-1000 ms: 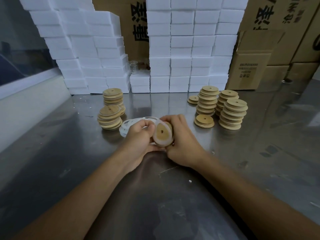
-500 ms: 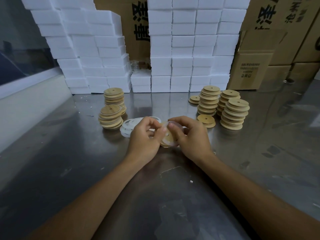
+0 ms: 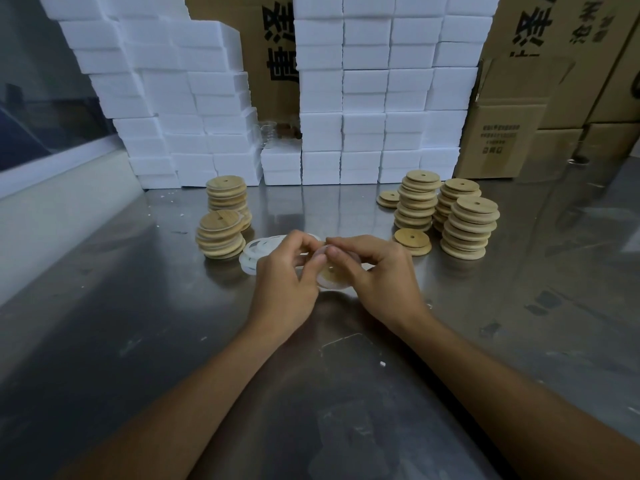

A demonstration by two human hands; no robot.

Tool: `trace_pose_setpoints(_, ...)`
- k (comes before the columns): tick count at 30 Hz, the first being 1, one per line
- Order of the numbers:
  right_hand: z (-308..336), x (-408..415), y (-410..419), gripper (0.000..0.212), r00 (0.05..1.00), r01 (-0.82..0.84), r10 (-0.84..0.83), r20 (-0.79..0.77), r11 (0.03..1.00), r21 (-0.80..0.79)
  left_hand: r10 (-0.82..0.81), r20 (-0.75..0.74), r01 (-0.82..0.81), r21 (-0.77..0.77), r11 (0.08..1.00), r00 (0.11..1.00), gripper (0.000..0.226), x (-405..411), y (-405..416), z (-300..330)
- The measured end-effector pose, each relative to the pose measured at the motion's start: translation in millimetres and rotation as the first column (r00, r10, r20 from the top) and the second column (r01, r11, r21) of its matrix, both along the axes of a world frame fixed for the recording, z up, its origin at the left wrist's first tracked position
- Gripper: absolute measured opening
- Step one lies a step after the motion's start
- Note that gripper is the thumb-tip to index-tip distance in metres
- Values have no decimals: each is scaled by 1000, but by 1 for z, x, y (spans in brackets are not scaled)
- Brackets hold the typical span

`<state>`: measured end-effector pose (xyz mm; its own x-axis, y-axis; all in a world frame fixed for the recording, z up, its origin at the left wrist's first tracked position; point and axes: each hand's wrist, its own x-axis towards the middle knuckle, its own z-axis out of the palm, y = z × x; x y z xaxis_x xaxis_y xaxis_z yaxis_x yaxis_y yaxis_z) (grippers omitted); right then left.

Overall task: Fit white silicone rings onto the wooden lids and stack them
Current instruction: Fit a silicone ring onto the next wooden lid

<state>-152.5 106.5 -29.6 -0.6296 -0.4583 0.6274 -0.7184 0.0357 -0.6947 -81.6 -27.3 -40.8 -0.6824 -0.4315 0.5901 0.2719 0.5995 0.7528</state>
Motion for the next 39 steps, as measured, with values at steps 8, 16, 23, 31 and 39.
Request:
trace_pose_setpoints(8, 0, 0, -1, 8, 994, 10, -5, 107, 999, -48, 71, -22, -70, 57, 996, 997, 28, -2, -1, 1)
trace_pose_setpoints(16, -2, -1, -5, 3, 983, 7, 0, 181, 999, -35, 96, 67, -110, 247, 963, 993, 25, 0, -3, 4)
trace_pose_setpoints(23, 1, -5, -3, 6, 971, 4, -4, 239, 1000, -1, 19, 128, -70, 404, 912, 992, 25, 1, -8, 9)
trace_pose_setpoints(31, -1, -13, 6, 5, 909, -60, 33, 415, 997, 52, -43, 185, -51, 473, 880, 982, 26, 5, -17, 11)
trace_pose_setpoints(39, 1, -13, 7, 5, 903, -40, 14, 430, 998, 51, -70, 162, -8, 438, 899, 984, 22, 7, -17, 10)
